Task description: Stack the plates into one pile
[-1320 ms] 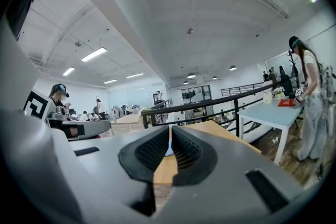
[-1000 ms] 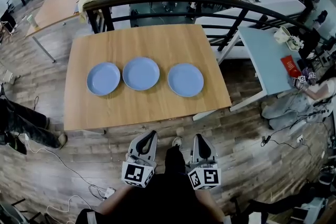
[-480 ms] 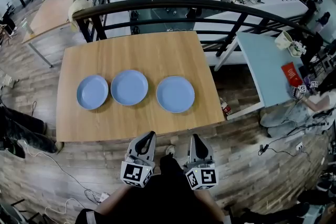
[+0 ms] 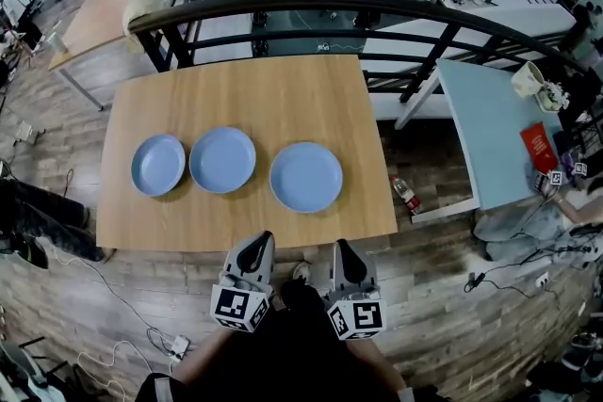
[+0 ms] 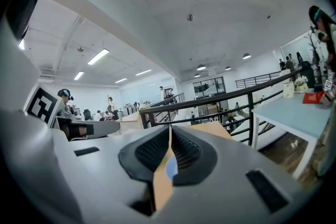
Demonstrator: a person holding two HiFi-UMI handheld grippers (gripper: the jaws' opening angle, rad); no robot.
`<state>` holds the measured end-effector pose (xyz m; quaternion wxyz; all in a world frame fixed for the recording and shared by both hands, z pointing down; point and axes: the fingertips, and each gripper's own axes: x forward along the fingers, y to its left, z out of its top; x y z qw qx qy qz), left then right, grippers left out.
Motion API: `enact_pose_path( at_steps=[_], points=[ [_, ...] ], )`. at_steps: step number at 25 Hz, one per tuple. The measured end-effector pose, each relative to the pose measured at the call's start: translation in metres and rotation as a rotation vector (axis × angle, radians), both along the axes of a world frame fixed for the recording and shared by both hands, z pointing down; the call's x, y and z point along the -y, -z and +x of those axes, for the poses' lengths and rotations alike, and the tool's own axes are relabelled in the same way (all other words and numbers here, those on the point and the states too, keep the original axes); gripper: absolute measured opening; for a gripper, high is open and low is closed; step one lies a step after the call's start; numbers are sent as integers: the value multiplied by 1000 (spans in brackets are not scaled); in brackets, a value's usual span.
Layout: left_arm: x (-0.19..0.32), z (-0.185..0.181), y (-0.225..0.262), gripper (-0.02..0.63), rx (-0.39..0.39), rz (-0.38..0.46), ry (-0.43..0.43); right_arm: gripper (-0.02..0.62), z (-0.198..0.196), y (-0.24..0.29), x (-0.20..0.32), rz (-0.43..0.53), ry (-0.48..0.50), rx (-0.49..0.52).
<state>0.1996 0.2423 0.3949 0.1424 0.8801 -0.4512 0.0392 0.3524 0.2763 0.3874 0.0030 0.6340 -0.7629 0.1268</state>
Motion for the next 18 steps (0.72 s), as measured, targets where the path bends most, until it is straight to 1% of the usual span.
enact_pose_path(
  at_steps=[5, 10, 18],
  points=[
    [8, 1, 3, 26, 38, 15, 47, 35, 10, -5, 11, -2, 31, 15],
    [19, -1, -3, 27, 52, 2, 83, 35, 22, -18, 21, -20, 20, 33],
    [55, 3, -21, 26, 60, -25, 79, 35, 37, -23, 52, -33, -10, 6]
  ],
)
